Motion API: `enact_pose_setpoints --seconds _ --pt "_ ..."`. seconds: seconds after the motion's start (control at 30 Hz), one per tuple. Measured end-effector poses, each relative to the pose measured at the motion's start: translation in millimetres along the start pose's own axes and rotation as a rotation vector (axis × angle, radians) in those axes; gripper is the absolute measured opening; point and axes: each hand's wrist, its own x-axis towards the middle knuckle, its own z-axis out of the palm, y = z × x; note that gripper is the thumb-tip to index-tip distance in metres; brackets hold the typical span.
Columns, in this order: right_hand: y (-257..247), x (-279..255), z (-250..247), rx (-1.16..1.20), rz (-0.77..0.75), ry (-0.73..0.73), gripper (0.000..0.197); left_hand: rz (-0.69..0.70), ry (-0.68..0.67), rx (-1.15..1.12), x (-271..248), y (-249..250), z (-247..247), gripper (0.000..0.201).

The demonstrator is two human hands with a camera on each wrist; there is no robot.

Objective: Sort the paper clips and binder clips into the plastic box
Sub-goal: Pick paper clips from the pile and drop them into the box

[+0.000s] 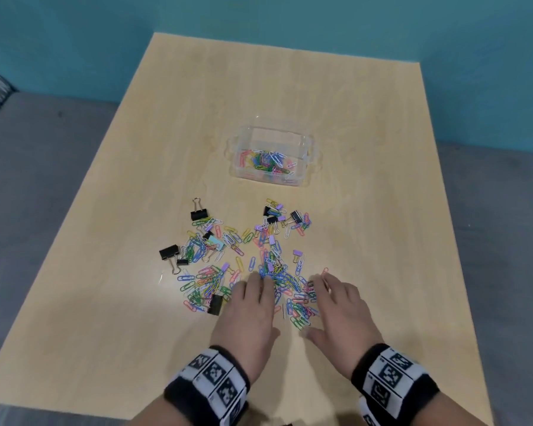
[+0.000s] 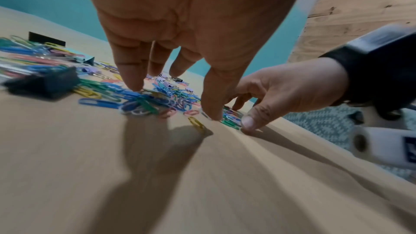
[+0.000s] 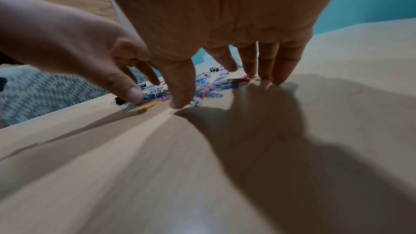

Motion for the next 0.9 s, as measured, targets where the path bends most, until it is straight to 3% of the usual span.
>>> enact_pose_setpoints --seconds 0.1,0.23,0.33,0.63,0.8,0.9 --pt "-15 15 -1 -0.001 0.049 0.032 0.090 -0.075 -0.032 -0.012 22 5 0 0.086" --pt "-24 33 -4 0.100 0.038 0.059 0.047 -0.075 0.038 -0.089 34 0 0 0.047" --pt "-32 40 -7 0.117 0.005 0.053 0.025 -0.039 0.066 -0.119 35 -1 3 0.031" --pt "-32 53 -18 0.124 -0.020 -0.023 0.017 -0.038 0.053 -0.177 47 -5 1 0.019" --pt "-23 59 -31 0.252 0.073 -0.072 0.008 -0.231 0.026 -0.433 56 -14 -11 0.012" --pt "-15 61 -40 0.536 0.206 -0.111 0.010 -0.367 -0.028 -0.676 58 -23 -22 0.013"
